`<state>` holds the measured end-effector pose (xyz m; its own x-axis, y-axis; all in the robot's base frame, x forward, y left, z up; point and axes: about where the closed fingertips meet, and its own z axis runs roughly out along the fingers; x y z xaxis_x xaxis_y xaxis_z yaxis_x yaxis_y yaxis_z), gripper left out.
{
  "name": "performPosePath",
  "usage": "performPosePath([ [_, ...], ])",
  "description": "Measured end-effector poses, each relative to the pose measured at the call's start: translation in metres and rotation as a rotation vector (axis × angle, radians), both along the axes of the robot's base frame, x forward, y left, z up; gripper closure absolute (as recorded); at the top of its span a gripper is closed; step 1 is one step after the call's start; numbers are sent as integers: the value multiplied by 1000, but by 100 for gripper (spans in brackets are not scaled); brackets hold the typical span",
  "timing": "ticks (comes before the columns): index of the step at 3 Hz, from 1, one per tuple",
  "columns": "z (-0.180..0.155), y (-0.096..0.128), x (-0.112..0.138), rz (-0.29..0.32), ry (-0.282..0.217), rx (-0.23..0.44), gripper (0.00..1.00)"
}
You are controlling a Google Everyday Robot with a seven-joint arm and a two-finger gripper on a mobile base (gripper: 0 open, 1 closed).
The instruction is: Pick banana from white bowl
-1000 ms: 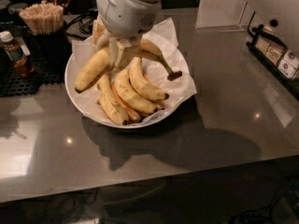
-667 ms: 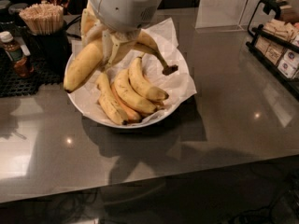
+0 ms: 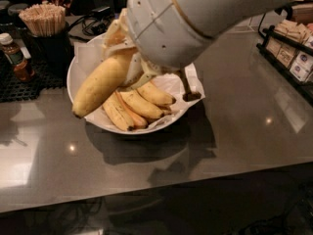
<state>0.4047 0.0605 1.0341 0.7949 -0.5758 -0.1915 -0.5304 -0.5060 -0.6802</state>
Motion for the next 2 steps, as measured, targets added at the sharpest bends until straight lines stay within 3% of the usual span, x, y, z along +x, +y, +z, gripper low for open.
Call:
performPosePath([
  [1,3,1,-12,-20,24,57,100],
  [2,15,7,-21,-11,-5,54,88],
])
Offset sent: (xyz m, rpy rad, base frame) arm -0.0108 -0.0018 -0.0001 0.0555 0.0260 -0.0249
